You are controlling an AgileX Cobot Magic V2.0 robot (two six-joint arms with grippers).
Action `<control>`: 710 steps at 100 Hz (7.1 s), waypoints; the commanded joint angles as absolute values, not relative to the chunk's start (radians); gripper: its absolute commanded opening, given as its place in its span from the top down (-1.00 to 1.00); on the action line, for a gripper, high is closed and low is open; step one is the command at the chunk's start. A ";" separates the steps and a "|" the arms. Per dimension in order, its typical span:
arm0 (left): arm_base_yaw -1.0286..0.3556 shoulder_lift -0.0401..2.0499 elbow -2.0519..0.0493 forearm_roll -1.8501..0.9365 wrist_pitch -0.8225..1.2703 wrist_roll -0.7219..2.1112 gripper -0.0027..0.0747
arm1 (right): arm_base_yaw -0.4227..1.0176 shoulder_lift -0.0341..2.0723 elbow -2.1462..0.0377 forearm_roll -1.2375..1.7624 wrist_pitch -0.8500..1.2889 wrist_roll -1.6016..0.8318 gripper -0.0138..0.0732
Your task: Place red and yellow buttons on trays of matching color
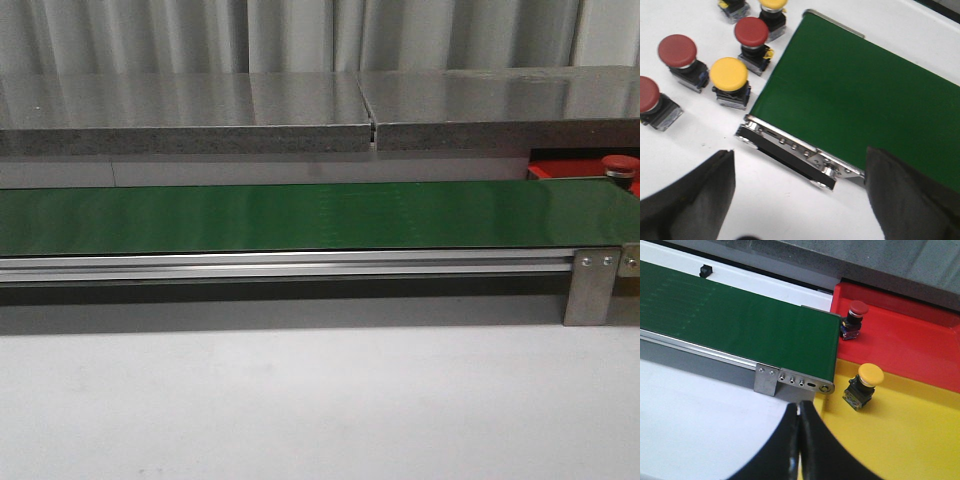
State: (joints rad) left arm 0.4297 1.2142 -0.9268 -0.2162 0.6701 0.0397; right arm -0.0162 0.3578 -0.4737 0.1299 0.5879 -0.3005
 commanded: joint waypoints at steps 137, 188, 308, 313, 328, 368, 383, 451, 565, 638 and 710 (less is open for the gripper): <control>0.564 1.887 -1.471 -0.227 0.869 -0.126 0.34 | -0.015 0.364 -0.499 0.133 0.519 -0.306 0.84; 0.564 1.758 -1.475 -0.232 0.879 -0.093 0.37 | -0.015 0.364 -0.499 0.133 0.519 -0.306 0.84; 0.362 1.711 -1.543 -0.367 0.980 0.014 -0.62 | -0.015 0.364 -0.499 0.133 0.519 -0.306 0.84; 0.362 1.700 -1.548 -0.367 0.978 0.014 -0.60 | -0.015 0.364 -0.499 0.133 0.519 -0.306 0.84; 0.375 1.663 -1.549 -0.342 0.974 0.014 -0.51 | -0.015 0.364 -0.499 0.133 0.519 -0.306 0.84; 0.607 1.628 -1.509 -0.325 1.054 0.068 -0.35 | -0.015 0.364 -0.499 0.133 0.519 -0.306 0.84; 0.678 1.635 -1.449 -0.252 1.026 0.068 -0.35 | -0.015 0.364 -0.499 0.133 0.519 -0.306 0.84; 0.791 1.826 -1.429 -0.248 0.981 0.068 -0.35 | -0.015 0.364 -0.499 0.133 0.519 -0.306 0.84; 0.781 1.875 -1.429 -0.262 0.824 0.068 0.26 | -0.015 0.364 -0.499 0.133 0.519 -0.306 0.84; 0.572 1.618 -1.487 -0.272 0.953 0.066 0.26 | -0.015 0.364 -0.499 0.133 0.519 -0.306 0.84; 0.389 1.709 -1.513 -0.270 0.922 0.078 0.02 | -0.015 0.364 -0.499 0.133 0.519 -0.306 0.84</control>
